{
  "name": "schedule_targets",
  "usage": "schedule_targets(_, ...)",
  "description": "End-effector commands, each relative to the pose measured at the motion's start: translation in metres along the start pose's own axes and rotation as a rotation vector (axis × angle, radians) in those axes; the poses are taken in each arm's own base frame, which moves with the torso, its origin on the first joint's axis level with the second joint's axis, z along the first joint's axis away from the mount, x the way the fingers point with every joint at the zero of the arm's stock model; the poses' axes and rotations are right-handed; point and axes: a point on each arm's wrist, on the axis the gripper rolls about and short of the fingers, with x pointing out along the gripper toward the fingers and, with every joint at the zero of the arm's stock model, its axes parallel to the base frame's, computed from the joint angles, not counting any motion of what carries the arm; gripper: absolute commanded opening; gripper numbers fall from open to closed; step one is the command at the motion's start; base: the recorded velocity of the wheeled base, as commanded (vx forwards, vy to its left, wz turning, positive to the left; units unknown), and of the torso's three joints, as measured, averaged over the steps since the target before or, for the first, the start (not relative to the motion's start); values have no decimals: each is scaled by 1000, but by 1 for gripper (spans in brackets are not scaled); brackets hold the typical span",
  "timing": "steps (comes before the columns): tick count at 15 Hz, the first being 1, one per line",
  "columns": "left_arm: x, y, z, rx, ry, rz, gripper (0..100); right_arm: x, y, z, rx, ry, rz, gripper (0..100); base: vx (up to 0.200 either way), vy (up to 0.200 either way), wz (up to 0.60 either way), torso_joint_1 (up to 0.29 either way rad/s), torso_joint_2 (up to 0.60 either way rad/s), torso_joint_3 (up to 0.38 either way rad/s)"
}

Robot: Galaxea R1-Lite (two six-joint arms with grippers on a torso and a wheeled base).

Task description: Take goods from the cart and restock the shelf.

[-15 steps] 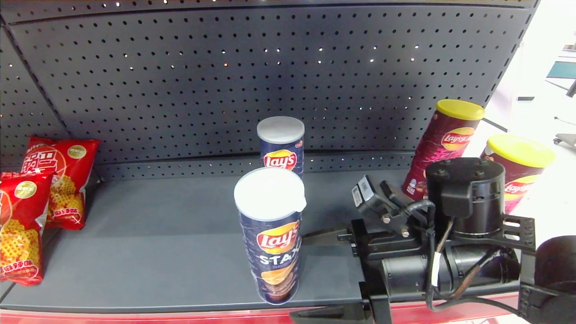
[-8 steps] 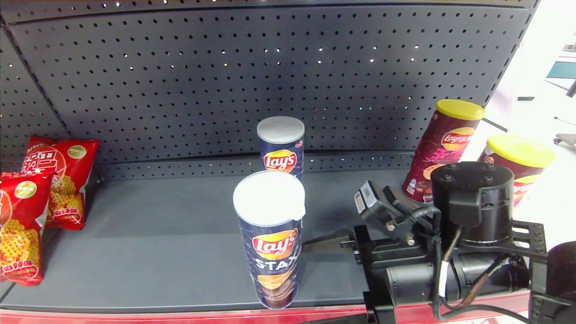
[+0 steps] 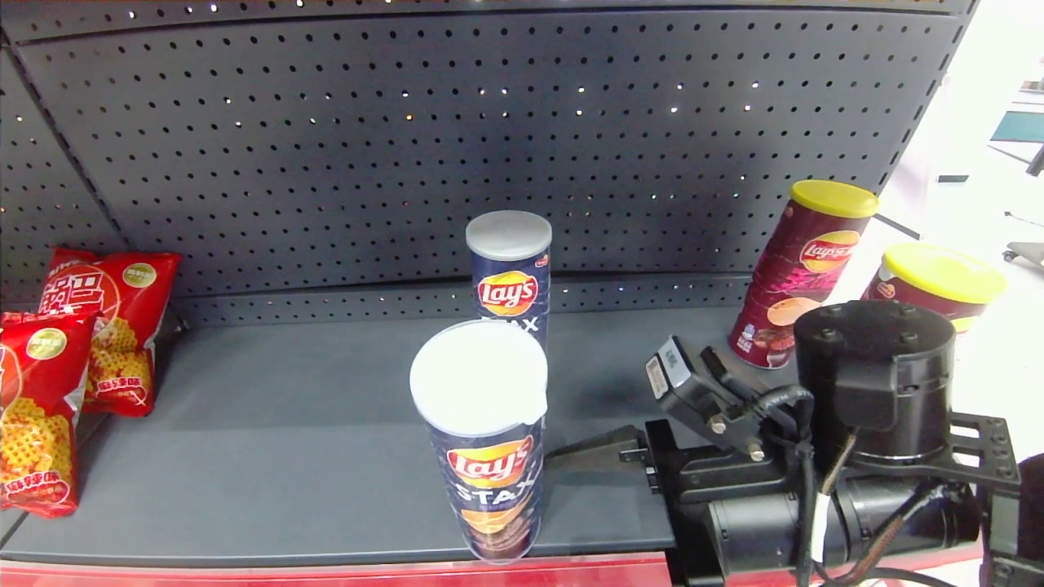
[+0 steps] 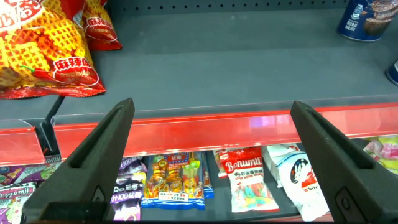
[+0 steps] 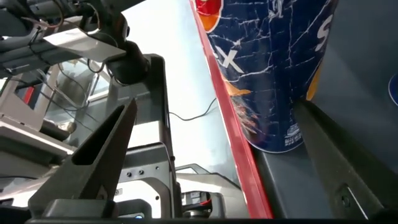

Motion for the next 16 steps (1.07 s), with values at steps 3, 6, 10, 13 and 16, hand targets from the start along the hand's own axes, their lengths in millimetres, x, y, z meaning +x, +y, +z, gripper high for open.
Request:
schedule_targets(3,0,0,0,0,1,1,100,-1,1,-2,10,5,-3,100,0,0,0,0,0,0)
schedule_targets(6,0,0,0,0,1,1,100,-2,-1,-3,13,4,-10,100,0,0,0,0,0,0)
schedule_targets(10,0,0,0,0,1,-1,100,-6,-10,-3,16,-1,-43,100,0,0,0,0,0,0)
schedule_targets(13,0,0,0,0,1,1,100,-7,-27,-1,17,-10,-91,100,0,0,0,0,0,0)
schedule_targets(16,0,0,0,0,1,-1,100,-2,-40,3,-9,-17,-106,100,0,0,0,0,0,0)
